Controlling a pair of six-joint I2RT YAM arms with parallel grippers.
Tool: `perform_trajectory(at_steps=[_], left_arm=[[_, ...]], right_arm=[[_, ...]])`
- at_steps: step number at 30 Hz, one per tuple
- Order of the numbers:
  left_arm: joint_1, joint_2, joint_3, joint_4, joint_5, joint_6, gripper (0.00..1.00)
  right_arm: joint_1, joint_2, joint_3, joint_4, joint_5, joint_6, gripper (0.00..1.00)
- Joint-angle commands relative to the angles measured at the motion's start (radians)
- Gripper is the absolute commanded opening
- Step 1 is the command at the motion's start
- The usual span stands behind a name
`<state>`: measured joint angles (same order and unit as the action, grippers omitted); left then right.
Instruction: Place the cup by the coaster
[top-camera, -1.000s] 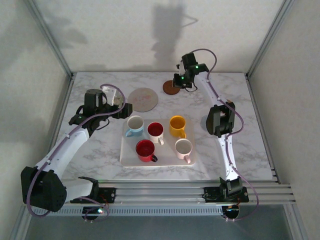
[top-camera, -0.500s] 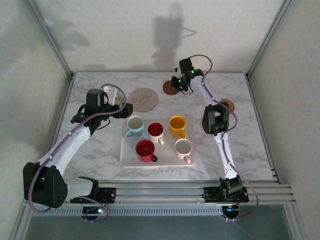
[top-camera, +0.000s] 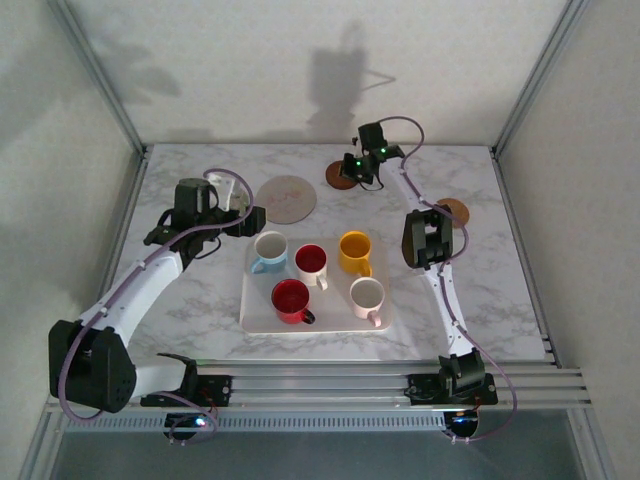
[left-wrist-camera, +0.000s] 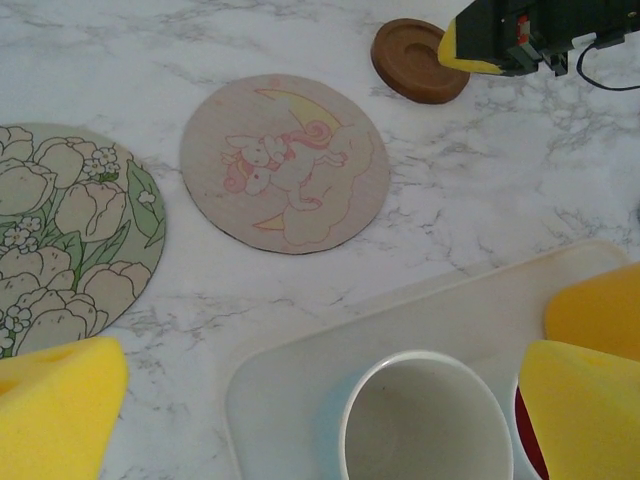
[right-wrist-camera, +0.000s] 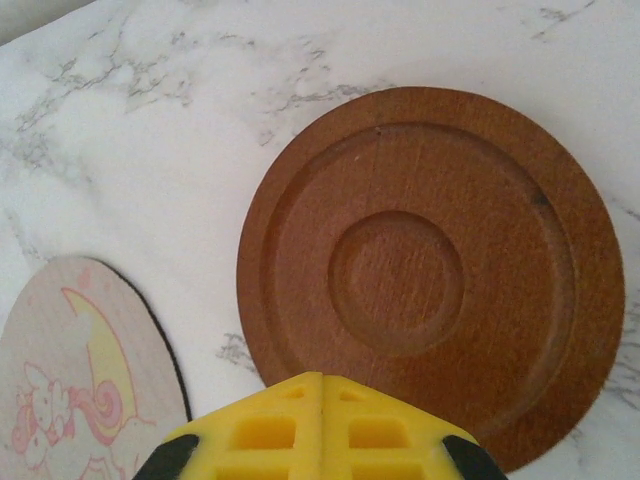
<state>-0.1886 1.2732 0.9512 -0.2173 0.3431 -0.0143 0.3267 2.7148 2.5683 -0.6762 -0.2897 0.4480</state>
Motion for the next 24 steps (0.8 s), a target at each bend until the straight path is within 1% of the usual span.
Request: perform_trajectory(at_steps=[1,10,15,20,24], left_arm=[[-0.009,0.015,-0.007,0.001,-0.012,0.008,1.00],[-0.008,0.028,-0.006,-0.010,-0.010,0.020,1.00],[-0.009,0.038,-0.009,-0.004,-0.006,0.016,1.00],[-0.009,0.040,-0.014,-0.005,-0.006,0.020,1.00],[-0.009,0.036,-0.015,-0.009,-0.009,0.025,1.00]], right_arm=[[-0.005,0.033,0.036,0.029,0.008,0.056,0.00],[-0.005,0.058,0.042,-0.019,0.019,0.113,0.00],[-0.005,0.057,0.039,-0.073,0.027,0.106,0.00],[-0.005,0.047,0.032,-0.124,0.010,0.091,0.00],[-0.005,0.009,-0.023,-0.145,-0.017,0.078,0.00]])
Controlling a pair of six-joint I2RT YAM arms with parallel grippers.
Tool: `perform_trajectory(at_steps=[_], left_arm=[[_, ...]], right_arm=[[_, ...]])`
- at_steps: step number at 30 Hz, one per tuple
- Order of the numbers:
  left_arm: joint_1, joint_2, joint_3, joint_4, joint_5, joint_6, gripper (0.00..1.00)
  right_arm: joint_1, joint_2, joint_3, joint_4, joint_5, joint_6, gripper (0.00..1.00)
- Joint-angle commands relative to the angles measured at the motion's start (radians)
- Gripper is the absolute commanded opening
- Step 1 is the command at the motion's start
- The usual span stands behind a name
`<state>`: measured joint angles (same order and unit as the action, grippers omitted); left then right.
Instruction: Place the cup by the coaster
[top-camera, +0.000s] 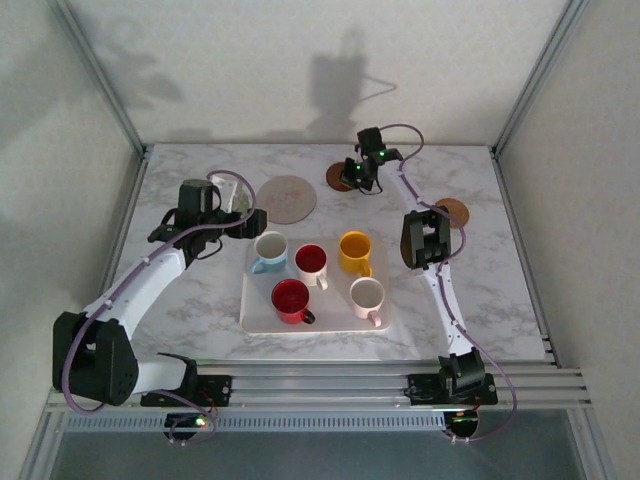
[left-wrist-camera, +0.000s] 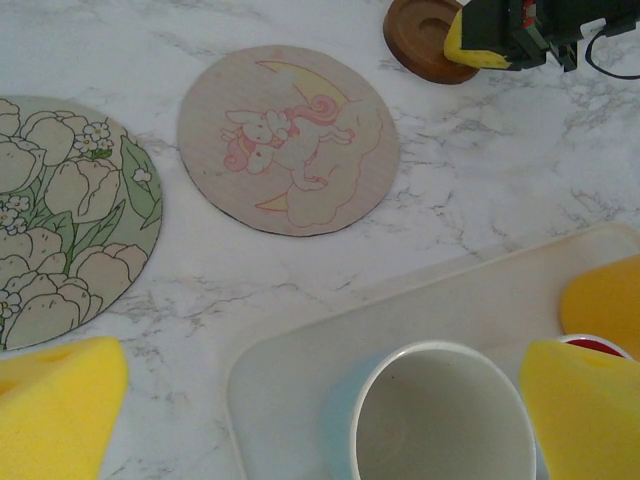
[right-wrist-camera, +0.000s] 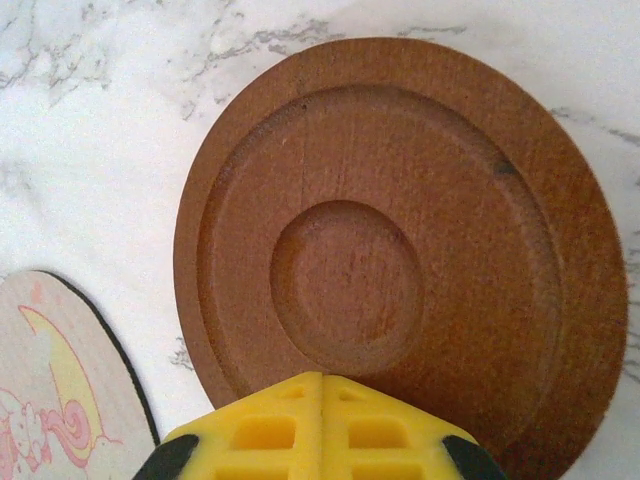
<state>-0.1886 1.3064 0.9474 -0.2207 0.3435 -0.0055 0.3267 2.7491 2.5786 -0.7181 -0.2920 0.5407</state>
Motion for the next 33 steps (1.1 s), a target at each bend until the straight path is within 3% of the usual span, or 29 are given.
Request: perform_trajectory(at_steps=[1,9,18,33], left_arm=[[-0.009,0.002,-0.013,-0.006,-0.011,0.016,1.00],[-0.009,-0.017,-0.033,0.002,-0.011,0.011,1.00],[-0.008,-0.048,-0.037,-0.008,-0.014,0.007,1.00],[-0.009,-0.086,-0.044,-0.016,-0.036,0.004,1.00]], right_arm=[[-0.004,-0.038,-0.055,-0.102,-0.023,-0.020,0.00],[0.003,-0.105,-0.146,-0.149,-0.091,-0.069,0.00],[0.021,-0.187,-0.280,-0.144,-0.087,-0.095,0.00],[0.055,-0.231,-0.349,-0.165,-0.095,-0.112,0.00]])
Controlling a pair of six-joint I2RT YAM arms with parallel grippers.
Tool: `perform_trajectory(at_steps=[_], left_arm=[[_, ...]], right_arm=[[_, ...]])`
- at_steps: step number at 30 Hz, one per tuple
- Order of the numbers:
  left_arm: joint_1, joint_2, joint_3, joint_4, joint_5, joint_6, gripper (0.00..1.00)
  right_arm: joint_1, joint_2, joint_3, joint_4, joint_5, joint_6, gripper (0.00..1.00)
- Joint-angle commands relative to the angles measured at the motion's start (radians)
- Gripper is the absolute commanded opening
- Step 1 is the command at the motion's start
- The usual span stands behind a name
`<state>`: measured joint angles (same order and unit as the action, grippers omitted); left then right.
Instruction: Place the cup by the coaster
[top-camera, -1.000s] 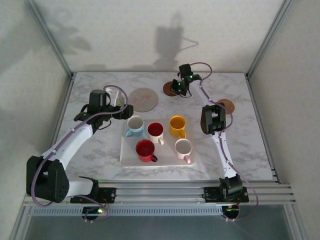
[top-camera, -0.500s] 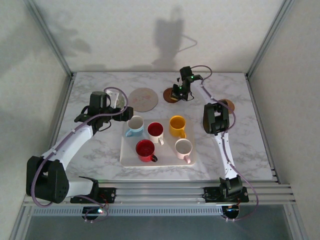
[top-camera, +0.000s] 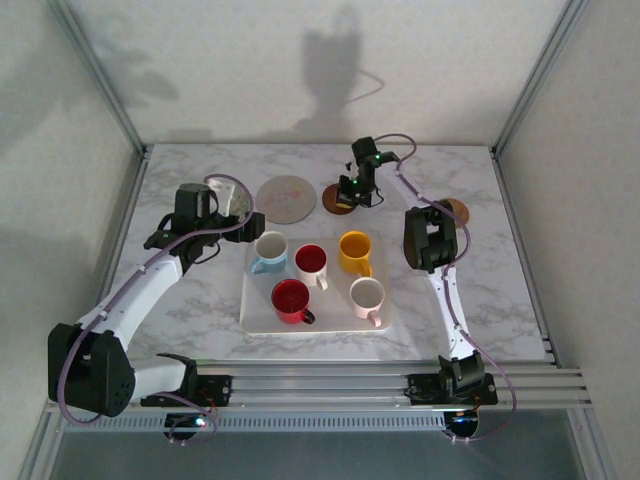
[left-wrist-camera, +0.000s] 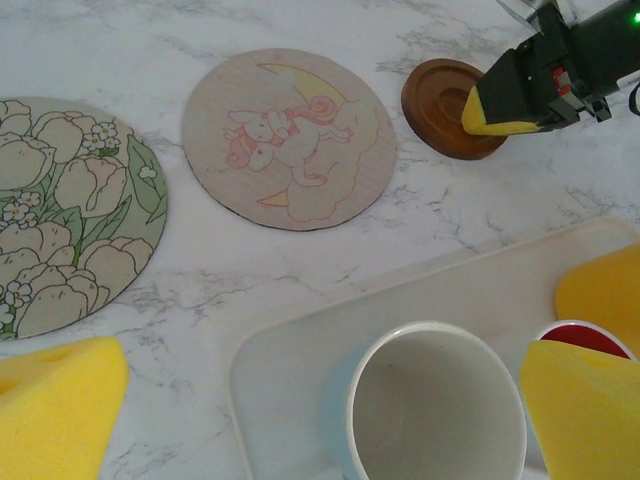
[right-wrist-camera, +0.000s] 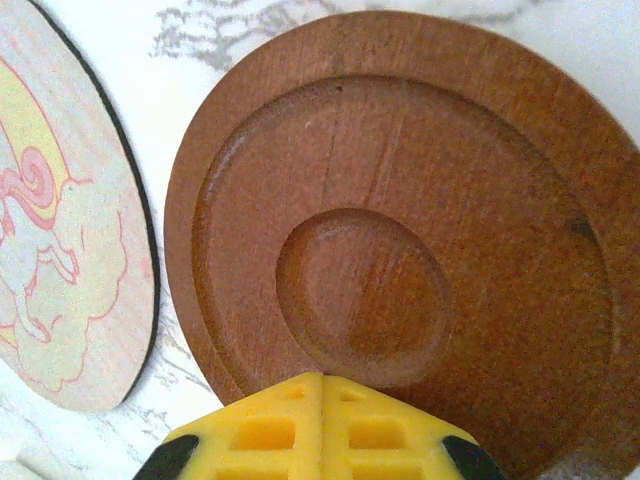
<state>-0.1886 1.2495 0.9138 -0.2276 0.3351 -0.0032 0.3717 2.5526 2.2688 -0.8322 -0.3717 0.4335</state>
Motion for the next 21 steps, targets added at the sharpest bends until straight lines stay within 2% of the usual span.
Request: perform_trajectory(at_steps=[1,21], left_arm=[[-0.009,-0.030,-0.011,-0.007,-0.028,0.001,1.00],[-0.008,-0.064,-0.014,-0.030,-0.032,0.003,1.00]], right_arm=[[0.012,-0.041,-0.051,-0.046,-0.013,-0.003,0.00],[0.026,-0.095,-0.116,-0.040,0.004,-0.004,0.00]])
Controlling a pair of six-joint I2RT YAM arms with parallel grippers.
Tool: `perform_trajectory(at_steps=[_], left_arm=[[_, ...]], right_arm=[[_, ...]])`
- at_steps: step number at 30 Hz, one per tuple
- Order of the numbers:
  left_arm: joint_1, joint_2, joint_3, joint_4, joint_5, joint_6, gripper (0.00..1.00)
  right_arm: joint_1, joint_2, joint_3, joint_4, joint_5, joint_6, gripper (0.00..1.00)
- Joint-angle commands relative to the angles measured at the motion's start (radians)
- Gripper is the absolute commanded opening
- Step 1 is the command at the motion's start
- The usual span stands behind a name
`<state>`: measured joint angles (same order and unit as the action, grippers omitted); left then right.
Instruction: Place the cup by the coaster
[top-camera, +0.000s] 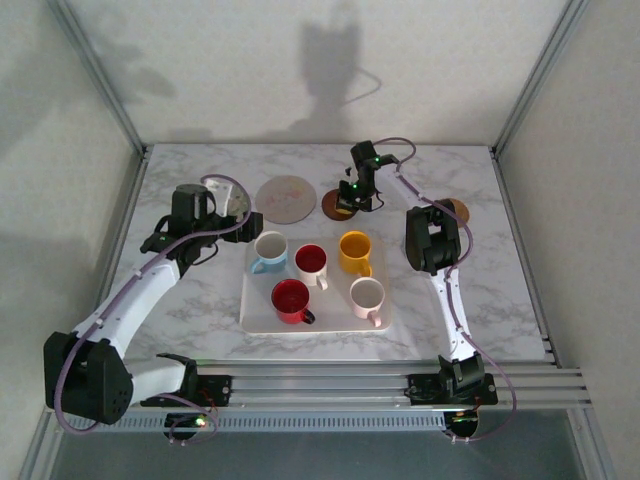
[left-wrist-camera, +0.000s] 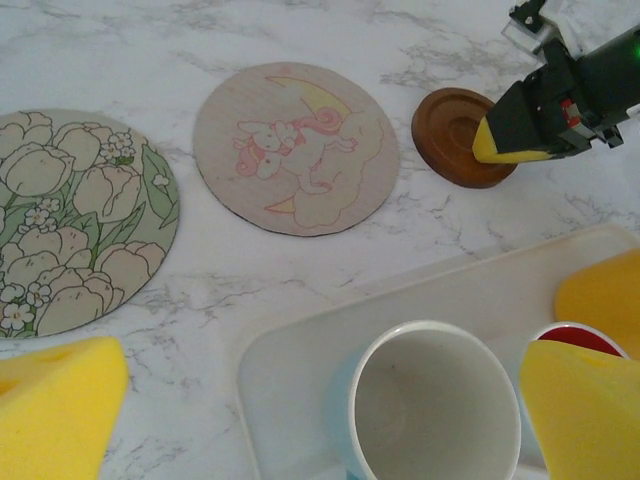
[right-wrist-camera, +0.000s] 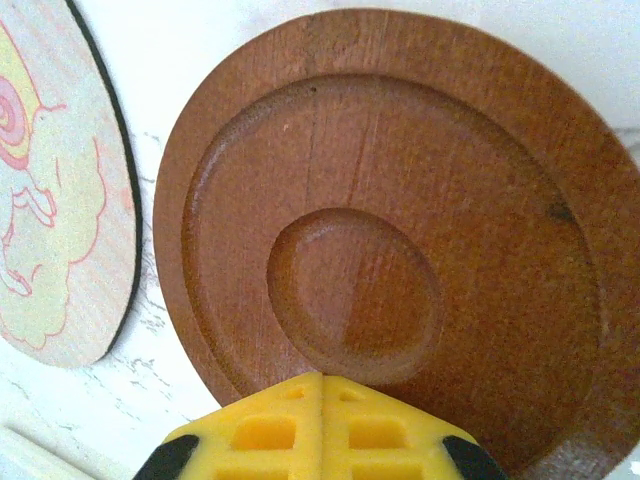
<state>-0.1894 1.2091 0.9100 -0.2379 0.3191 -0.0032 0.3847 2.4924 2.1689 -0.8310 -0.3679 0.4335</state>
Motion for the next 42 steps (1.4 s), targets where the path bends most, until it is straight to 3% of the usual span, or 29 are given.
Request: perform_trajectory(at_steps=[1,18,27,35,42], left_arm=[[-0.008,-0.028,-0.010,-0.021,-0.017,0.003,1.00],[-0.008,-0.044,0.034,-0.029,-0.014,0.006,1.00],[-0.022,-0.072,0.164,-0.079,0.026,-0.032,1.00],[-0.050,-0.128,0.242,-0.075,0.011,-0.077,1.00],[-0.156,-0.166,0.217,-0.042,-0.023,-0.094,1.00]], right_arm=[[0.014,-0.037,-0.015,-0.041,0.000,-0.004,0.00],[0.014,-0.047,0.142,-0.102,-0.016,-0.024,0.04],[0.013,-0.180,0.156,-0.198,0.027,-0.076,0.02],[0.000,-0.421,-0.034,-0.228,0.085,-0.118,0.01],[-0.020,-0.660,-0.250,-0.222,0.125,-0.122,0.01]])
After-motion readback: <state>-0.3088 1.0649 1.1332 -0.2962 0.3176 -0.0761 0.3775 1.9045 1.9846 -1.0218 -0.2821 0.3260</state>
